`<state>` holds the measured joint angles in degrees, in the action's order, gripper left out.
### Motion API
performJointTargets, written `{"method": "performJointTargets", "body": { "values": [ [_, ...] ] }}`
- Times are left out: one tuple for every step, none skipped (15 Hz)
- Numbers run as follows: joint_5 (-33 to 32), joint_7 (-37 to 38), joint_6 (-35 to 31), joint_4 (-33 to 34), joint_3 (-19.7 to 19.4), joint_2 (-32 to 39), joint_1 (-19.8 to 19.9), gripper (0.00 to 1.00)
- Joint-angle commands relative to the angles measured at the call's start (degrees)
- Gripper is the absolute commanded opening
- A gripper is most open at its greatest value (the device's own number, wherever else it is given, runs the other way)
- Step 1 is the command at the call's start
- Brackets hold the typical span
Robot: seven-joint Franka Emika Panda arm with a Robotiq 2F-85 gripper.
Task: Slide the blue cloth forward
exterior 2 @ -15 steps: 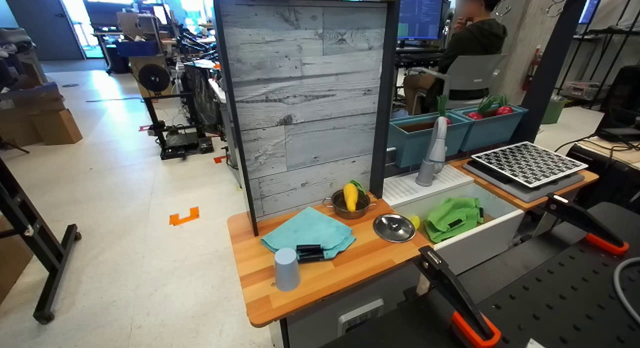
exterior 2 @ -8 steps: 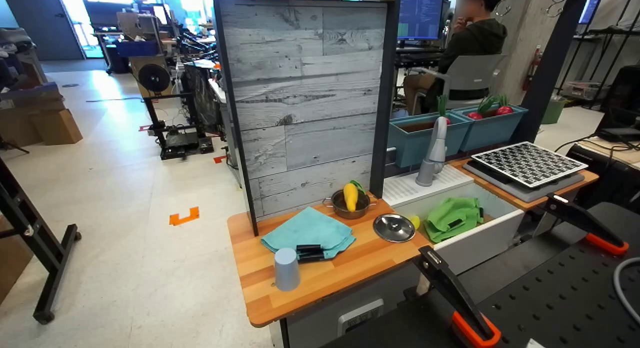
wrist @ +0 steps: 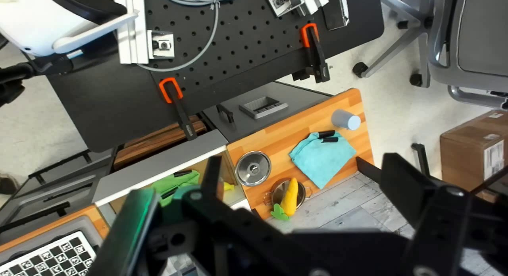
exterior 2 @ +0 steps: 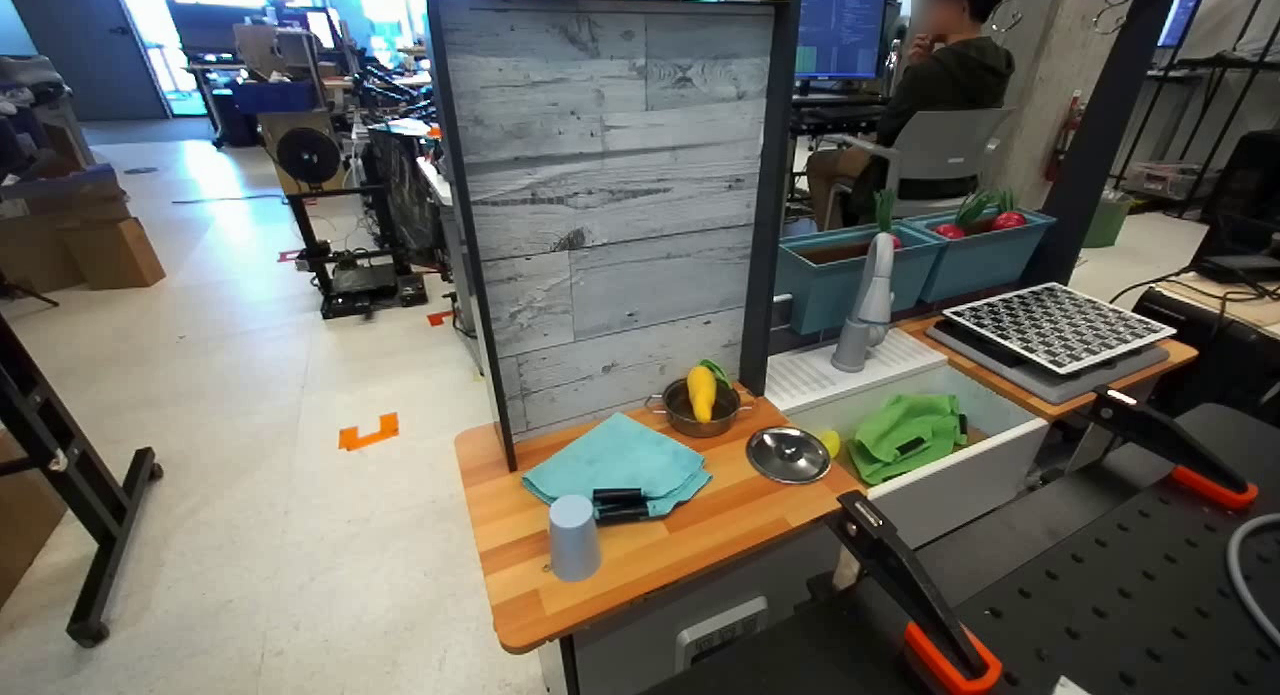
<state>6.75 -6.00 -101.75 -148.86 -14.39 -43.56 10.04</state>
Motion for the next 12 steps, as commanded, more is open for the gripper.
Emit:
{"method": "performJointTargets", "body": {
  "values": [
    [3.3, 5.4, -3.6, 1.0, 5.0, 3.0, -1.8, 1.00],
    [3.6, 7.4, -4.9, 1.1, 6.7, 4.0, -2.1, 1.00],
    [3.6, 9.8, -6.9, 1.0, 8.5, 5.2, -2.4, 1.00],
    [3.8, 11.8, -8.6, 1.3, 10.1, 7.0, -3.1, 1.00],
    [3.7, 13.9, -10.6, 1.3, 11.6, 8.4, -3.5, 1.00],
    [3.8, 15.6, -13.2, 1.5, 13.1, 10.4, -4.2, 1.00],
    [3.9, 17.6, -15.3, 1.9, 14.4, 12.5, -4.8, 1.00],
    [4.0, 19.1, -18.1, 2.3, 15.6, 15.2, -5.5, 1.00],
    [4.3, 20.2, -20.9, 2.6, 16.4, 17.5, -6.3, 1.00],
    [4.0, 21.7, -23.4, 3.2, 17.4, 20.1, -6.8, 1.00],
    [4.2, 22.5, -25.5, 3.8, 17.8, 22.7, -7.6, 1.00],
    [4.5, 23.4, -28.0, 4.4, 18.3, 25.5, -8.2, 1.00]
  ]
}}
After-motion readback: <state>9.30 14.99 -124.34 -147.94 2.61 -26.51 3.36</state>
